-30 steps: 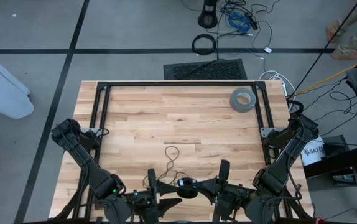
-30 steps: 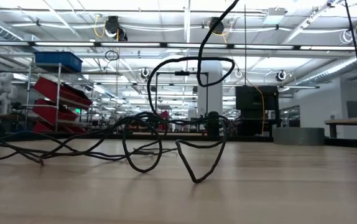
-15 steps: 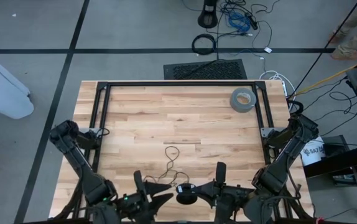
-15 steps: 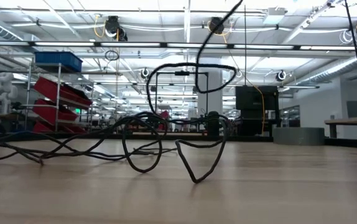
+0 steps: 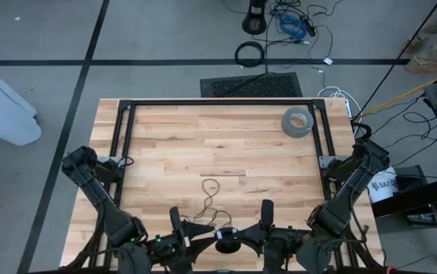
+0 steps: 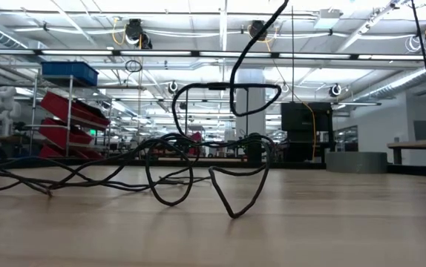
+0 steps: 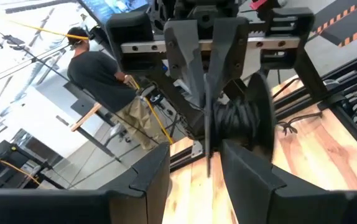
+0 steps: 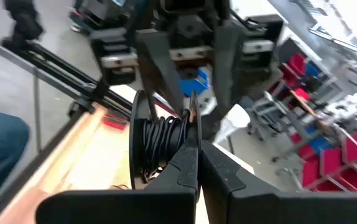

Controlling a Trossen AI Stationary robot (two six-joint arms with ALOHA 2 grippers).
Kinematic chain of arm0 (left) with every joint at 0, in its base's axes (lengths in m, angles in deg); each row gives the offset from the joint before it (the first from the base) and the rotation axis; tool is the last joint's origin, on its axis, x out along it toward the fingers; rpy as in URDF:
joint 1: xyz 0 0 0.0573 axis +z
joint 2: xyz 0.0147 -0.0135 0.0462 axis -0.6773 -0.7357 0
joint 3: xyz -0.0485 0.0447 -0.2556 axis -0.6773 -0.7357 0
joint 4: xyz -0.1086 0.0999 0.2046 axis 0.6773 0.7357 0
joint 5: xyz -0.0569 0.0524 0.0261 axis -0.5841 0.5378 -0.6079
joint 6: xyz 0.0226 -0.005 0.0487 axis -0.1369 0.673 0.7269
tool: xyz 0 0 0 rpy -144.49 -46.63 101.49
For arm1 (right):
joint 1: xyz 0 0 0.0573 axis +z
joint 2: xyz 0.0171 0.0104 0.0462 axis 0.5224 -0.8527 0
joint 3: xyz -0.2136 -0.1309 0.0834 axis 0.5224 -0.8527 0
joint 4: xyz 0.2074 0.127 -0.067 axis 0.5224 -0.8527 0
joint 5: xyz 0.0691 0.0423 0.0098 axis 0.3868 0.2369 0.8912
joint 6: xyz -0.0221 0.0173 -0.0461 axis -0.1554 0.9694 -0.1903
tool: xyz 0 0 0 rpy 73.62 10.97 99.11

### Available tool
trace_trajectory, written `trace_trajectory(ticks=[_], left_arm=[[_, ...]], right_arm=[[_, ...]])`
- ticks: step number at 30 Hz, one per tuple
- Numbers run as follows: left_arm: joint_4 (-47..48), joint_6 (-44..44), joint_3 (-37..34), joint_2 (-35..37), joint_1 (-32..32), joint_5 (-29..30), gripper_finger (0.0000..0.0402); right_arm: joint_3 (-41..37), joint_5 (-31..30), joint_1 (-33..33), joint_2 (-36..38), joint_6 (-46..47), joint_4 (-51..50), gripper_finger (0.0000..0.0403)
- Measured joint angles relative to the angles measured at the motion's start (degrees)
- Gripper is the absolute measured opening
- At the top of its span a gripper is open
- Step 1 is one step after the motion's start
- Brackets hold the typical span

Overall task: Coil cords
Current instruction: Coil the black wire onto the spool

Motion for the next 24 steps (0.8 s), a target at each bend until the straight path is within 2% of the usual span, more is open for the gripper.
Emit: trace_trajectory(ticks=[13, 24], left_arm=[[0.1, -1.4, 0.0, 0.0, 0.7, -2.7, 0.0143], [2.0, -1.6, 0.0, 0.0, 0.7, -2.7, 0.0035]], right_arm=[[0.0, 2.1, -1.2, 0.0, 1.3, -1.0, 0.0000], [0.0, 2.0, -1.2, 0.0, 1.3, -1.0, 0.0000]])
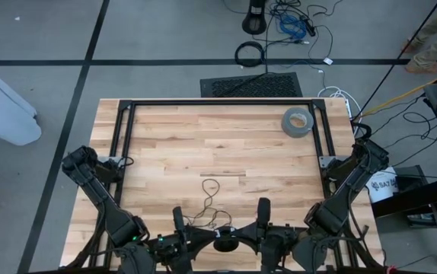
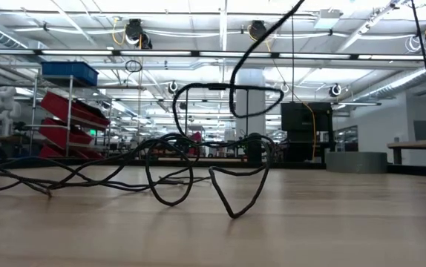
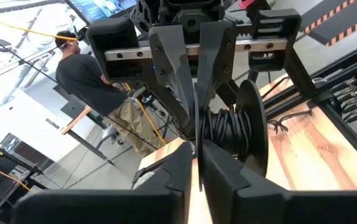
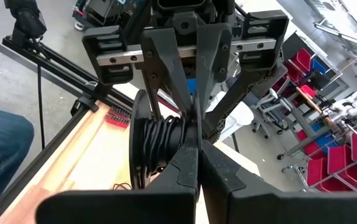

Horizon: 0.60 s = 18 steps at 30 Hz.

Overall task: Coil cords
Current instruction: Coil the black wire onto the spool

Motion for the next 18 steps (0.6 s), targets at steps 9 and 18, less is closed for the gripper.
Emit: trace_trajectory(ticks=[9, 18], left_arm=[[0.0, -1.4, 0.0, 0.0, 0.0, 0.0, 0.0019], [-0.4, -3.0, 0.0, -0.1, 1.3, -4.0, 0.0053]], right_arm=[[0.0, -0.1, 0.0, 0.0, 0.0, 0.0, 0.0000], [0.0, 0.1, 0.0, 0.0, 0.0, -0.1, 0.0000]])
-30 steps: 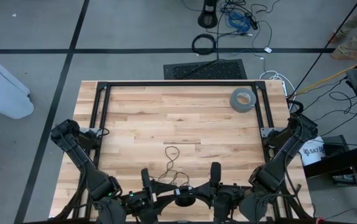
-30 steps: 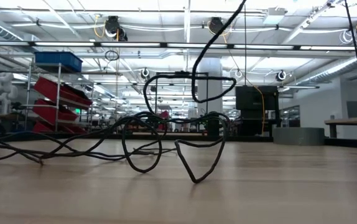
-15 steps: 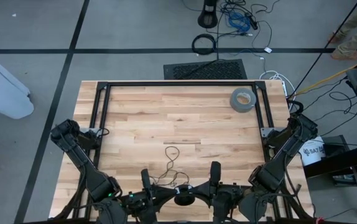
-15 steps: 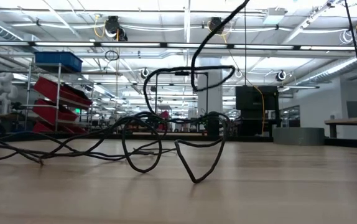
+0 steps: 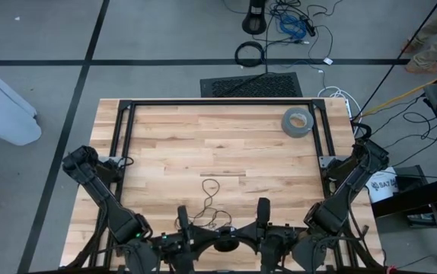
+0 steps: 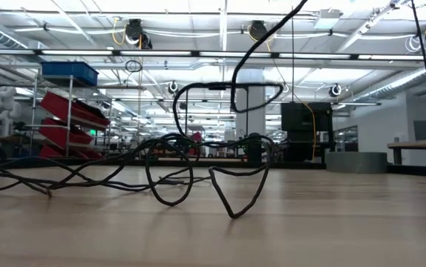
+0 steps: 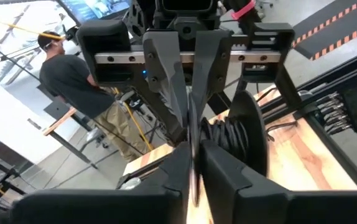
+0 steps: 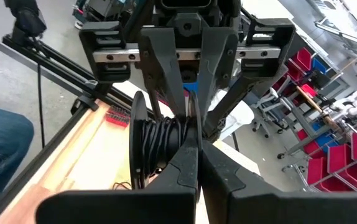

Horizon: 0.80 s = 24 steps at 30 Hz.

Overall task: Coil cords
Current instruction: Coil the black wire onto the spool

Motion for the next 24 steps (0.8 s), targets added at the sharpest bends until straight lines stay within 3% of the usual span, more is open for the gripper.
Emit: trace_trajectory(ticks=[7, 15, 24], left_arm=[[0.1, -1.4, 0.0, -0.1, 0.5, -0.1, 0.0089], [0.2, -0.8, 0.0, -0.1, 0.4, -0.2, 0.0010], [0.1, -0.7, 0.0, -0.2, 0.2, 0.8, 0.0005]], right_arm=[[0.0, 0.0, 0.0, 0.0, 0.0, -0.4, 0.0000], [0.0, -0.3, 0.0, 0.0, 0.0, -0.4, 0.0000], [0.0, -0.5, 0.1, 0.0, 0.0, -0.4, 0.0000]])
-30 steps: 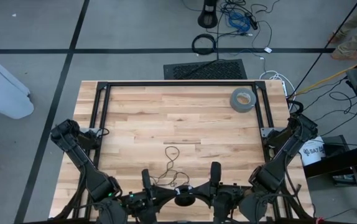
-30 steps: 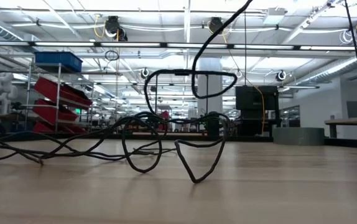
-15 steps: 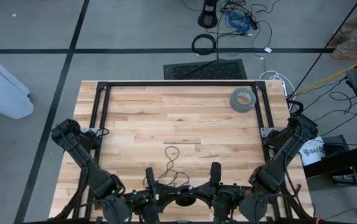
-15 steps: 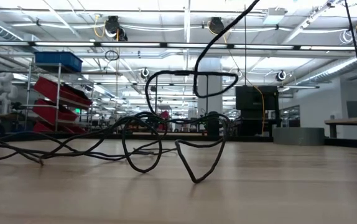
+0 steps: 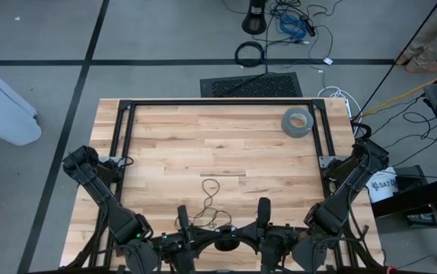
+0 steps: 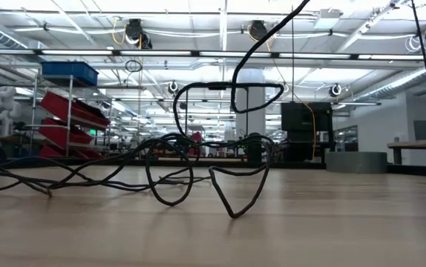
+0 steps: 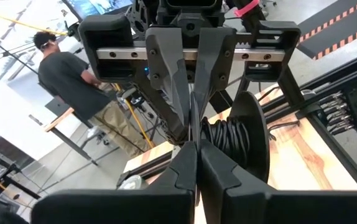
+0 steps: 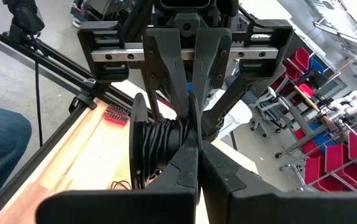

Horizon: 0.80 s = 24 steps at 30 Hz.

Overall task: Coil cords
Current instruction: Coil the black wire onto the spool

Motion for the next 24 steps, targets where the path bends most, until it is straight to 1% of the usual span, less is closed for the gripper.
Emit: trace_trajectory(ticks=[2, 3, 7, 11, 13, 14, 15, 17, 19, 21, 22, 24], left_arm=[[-0.2, 0.5, 0.0, 0.0, -0.2, 0.8, 0.0005], [-0.3, 0.8, 0.0, 0.0, -0.4, 1.2, 0.0005], [-0.5, 0.9, 0.0, 0.0, -0.9, 3.7, 0.0004], [-0.6, 0.9, 0.0, 0.2, -1.4, 4.7, 0.0003], [-0.8, 0.9, 0.0, 0.7, -1.7, 6.4, 0.0003], [-1.1, 0.8, 0.0, 0.9, -1.9, 7.4, 0.0003], [-1.8, 0.9, 0.0, 1.2, -2.2, 8.8, 0.0003], [-2.5, 0.9, 0.0, 2.1, -2.5, 10.9, 0.0003], [-3.1, 0.9, 0.0, 3.2, -2.8, 12.7, 0.0003], [-3.8, 0.8, 0.0, 4.2, -2.9, 13.6, 0.0002], [-3.8, 0.8, 0.0, 4.7, -3.0, 13.6, 0.0002], [-3.8, 0.8, 0.0, 5.5, -3.1, 13.7, 0.0002]], right_arm=[[0.0, -0.7, 0.3, 0.0, 0.0, 0.2, 0.0004], [0.0, -2.2, 0.6, -0.1, 0.0, 0.3, 0.0008], [0.0, -12.2, 2.5, -0.1, 0.0, 0.2, 0.0037], [0.0, -21.9, 4.4, 0.1, 0.1, 0.2, 0.0068], [0.0, -25.1, 5.3, 0.2, 1.4, -0.5, 0.0080], [0.0, -25.5, 5.6, 0.2, 3.1, -2.2, 0.0085], [0.0, -25.4, 5.8, 0.2, 5.9, -4.5, 0.0089], [0.0, -25.1, 5.8, 0.0, 14.3, -11.3, 0.0094], [0.0, -25.0, 5.5, -0.5, 25.4, -20.2, 0.0095], [-1.4, -23.5, 4.9, -1.4, 36.2, -27.5, 0.0095], [-2.6, -22.7, 4.8, -2.1, 41.0, -30.0, 0.0095], [-5.9, -21.9, 4.5, -3.0, 47.2, -30.8, 0.0096]])
